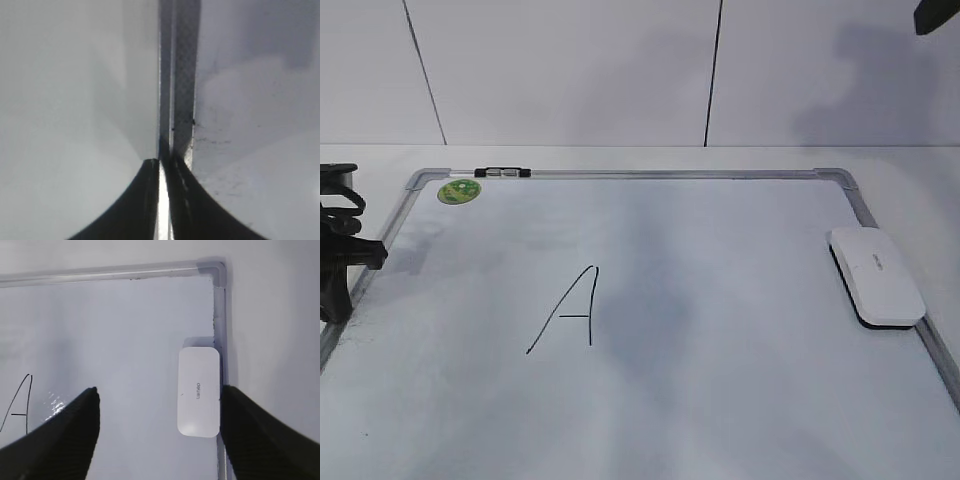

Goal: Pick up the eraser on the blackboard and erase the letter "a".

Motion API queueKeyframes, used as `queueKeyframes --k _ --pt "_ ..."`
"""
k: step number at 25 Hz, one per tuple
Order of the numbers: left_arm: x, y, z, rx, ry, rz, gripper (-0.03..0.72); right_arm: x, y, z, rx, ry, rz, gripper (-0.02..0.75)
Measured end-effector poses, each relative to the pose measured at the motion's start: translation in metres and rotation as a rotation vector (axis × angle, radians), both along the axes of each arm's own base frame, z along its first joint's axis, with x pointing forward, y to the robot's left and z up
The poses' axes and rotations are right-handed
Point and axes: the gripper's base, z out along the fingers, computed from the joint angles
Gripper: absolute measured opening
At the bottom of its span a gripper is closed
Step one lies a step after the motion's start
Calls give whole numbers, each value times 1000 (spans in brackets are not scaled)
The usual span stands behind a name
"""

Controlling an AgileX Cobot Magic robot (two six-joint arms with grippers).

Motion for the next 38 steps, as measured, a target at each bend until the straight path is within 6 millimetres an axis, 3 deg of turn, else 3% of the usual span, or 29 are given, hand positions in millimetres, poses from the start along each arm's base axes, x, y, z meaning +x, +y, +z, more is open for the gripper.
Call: queueKeyframes --k 2,7,10,14,21,26,29,34,38 --pt "0 0 0 0 0 -2 82 -8 -1 8 3 -27 0 594" --pt "-1 2 4 22 -13 -20 407 -21 -2 21 9 -66 1 594" --pt "-4 3 8 28 -16 -7 477 -27 -2 26 13 -84 2 594" --pt "-13 3 37 23 -66 -4 495 -38 -3 26 22 -81 5 593" --pt "-54 7 134 28 -323 -1 498 -61 -4 27 39 -88 10 593" --pt "-115 10 206 14 -551 6 498 -84 -4 40 52 -142 22 593" --pt "-156 13 236 14 -684 10 498 -96 -5 48 45 -178 25 593" --pt "-210 20 260 51 -799 13 498 -118 -6 58 49 -229 35 593" --pt "-229 18 263 48 -797 -18 498 -150 -5 62 58 -278 64 593"
